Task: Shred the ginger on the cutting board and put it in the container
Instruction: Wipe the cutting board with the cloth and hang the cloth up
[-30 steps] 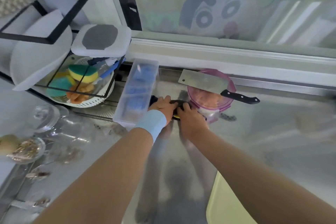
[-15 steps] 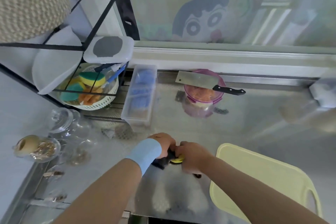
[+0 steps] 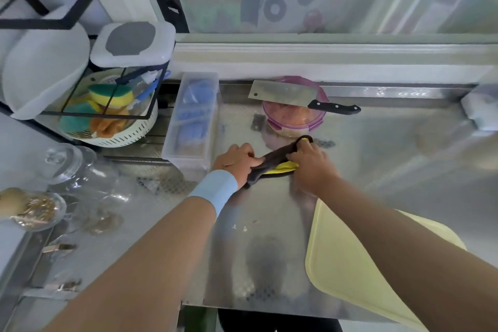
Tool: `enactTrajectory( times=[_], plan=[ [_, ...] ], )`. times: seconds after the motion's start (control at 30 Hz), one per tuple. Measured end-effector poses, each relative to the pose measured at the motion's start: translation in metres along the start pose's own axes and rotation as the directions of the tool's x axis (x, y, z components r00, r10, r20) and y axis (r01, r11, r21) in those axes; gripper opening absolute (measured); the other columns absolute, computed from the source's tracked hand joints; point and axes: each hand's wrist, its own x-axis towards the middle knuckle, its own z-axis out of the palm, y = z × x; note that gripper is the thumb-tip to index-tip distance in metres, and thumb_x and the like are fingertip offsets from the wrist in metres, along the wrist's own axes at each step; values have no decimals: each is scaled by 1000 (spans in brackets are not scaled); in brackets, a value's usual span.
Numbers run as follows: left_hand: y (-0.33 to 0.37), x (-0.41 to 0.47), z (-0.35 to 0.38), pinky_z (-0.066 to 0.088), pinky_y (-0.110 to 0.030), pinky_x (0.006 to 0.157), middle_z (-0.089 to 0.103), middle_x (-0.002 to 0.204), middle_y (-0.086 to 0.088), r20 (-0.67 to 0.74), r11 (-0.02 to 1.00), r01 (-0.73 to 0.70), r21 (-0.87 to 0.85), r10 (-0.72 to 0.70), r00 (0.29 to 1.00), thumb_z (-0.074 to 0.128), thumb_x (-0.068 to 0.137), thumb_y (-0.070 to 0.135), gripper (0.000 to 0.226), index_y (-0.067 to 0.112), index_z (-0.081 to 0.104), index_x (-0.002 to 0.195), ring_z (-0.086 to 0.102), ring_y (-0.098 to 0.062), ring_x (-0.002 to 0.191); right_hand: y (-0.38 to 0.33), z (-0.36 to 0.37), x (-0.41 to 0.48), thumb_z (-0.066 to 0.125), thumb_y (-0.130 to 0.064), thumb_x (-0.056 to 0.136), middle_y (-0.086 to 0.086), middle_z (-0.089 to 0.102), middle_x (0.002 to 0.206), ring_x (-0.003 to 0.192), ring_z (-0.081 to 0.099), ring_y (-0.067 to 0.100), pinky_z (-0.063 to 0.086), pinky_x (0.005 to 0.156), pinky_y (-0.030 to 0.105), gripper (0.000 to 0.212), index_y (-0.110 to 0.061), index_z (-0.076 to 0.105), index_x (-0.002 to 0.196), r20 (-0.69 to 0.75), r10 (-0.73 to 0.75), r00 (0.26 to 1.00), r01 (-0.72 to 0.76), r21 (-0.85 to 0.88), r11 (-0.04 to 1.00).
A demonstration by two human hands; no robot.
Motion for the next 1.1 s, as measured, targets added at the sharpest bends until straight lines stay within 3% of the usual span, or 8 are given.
enactTrajectory(
  times=[0.07,0.13,0.3,0.47,0.53,0.63,0.9,1.1],
  plan=[
    [-1,-21,2,34,-29,67,43,106,2,-42,1000,-13,24,14,999,34,93,52,36,31,51,116,54,-21,80,-13,10,-13,55,-16,83,5,44,126,122,44,31,39,100,40,36,-19,63,119,-61,-33,998,35,45,998],
    [-2,-44,6,33,-29,69,44,105,2,-18,995,-61,75,63,998,22,86,61,54,31,53,118,55,-22,86,-29,17,-28,56,-14,81,6,46,118,114,49,30,43,92,38,28,-16,59,109,-29,-43,999,45,70,997],
    [-7,-112,21,45,-32,65,63,84,-2,34,980,135,-145,-131,991,51,88,61,39,22,51,85,62,-25,74,-75,29,-85,57,-12,81,8,48,115,104,56,32,47,83,40,32,-16,55,114,130,-23,991,14,70,997],
    [3,-194,39,37,-23,50,63,69,3,156,905,260,-336,-218,963,52,95,47,29,18,53,89,59,-12,56,-113,44,-159,57,-12,81,8,47,118,103,56,33,44,78,37,37,-18,54,117,224,-59,973,55,23,998],
    [6,-218,54,46,-27,53,67,74,-1,192,847,314,-429,-254,948,56,91,49,30,20,55,86,65,-20,64,-122,51,-186,57,-12,83,9,47,120,104,56,33,45,79,38,36,-17,52,118,235,-79,969,78,14,997],
    [11,-247,75,40,-29,60,63,88,-1,155,901,286,-326,-248,956,53,91,51,29,22,53,88,61,-22,76,-130,58,-220,56,-8,87,10,44,123,105,54,33,45,77,39,34,-15,51,120,249,-119,961,123,1,992],
    [17,-306,127,46,-32,86,55,122,-2,276,939,261,-225,-196,941,48,98,27,28,25,61,124,57,-25,104,-136,68,-270,52,-5,95,9,45,126,110,57,33,44,75,38,27,-10,60,120,326,-258,909,309,-113,944],
    [18,-324,113,41,-28,77,64,104,-5,127,884,305,-354,-277,952,43,101,20,24,24,65,110,61,-27,97,-131,57,-273,51,-8,95,8,60,121,112,61,33,49,85,38,40,-22,56,132,304,-234,923,276,-102,956]
  ],
)
